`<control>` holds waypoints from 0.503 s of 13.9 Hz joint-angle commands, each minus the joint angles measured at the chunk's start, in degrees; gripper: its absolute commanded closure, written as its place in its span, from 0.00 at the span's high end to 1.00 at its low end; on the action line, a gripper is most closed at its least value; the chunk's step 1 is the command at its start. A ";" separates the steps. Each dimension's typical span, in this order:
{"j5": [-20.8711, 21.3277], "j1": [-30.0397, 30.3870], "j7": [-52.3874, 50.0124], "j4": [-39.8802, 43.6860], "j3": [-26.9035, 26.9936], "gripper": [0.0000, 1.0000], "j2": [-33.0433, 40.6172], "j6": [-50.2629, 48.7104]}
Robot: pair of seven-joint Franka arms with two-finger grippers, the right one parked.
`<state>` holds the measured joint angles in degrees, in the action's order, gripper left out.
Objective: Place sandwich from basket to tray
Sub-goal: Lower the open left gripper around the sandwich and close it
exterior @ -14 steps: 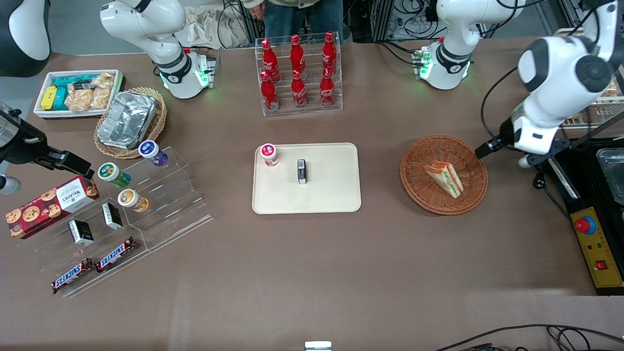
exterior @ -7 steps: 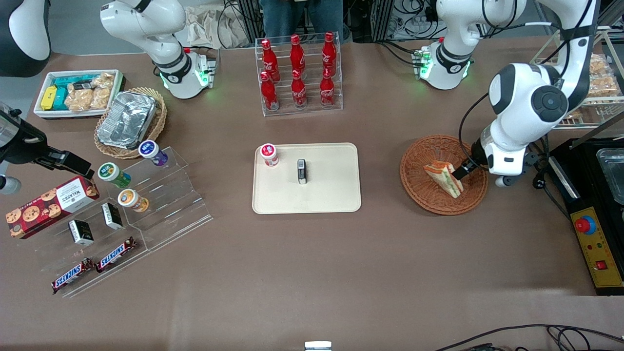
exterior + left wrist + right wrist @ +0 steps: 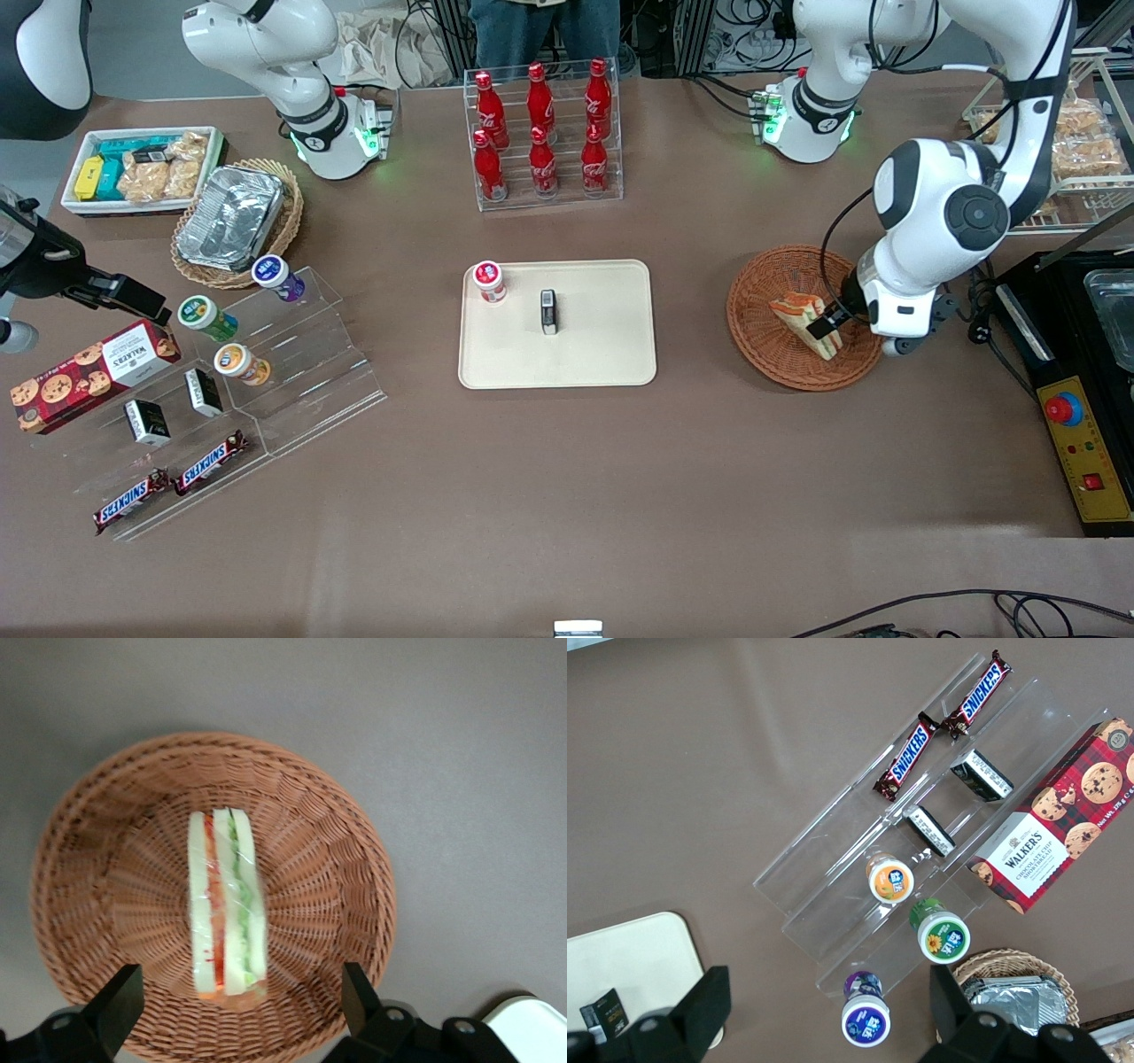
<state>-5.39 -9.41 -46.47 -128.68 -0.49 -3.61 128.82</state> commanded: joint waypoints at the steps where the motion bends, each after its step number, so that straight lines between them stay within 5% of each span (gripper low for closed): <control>1: -1.99 -1.21 -0.99 0.98 -0.56 0.99 -3.49 2.56; 7: -1.99 -1.57 -1.08 -3.49 -0.66 0.94 -5.61 11.61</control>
<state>-6.84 -10.43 -46.66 -129.97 -1.35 -9.09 136.50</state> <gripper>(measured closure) 0.035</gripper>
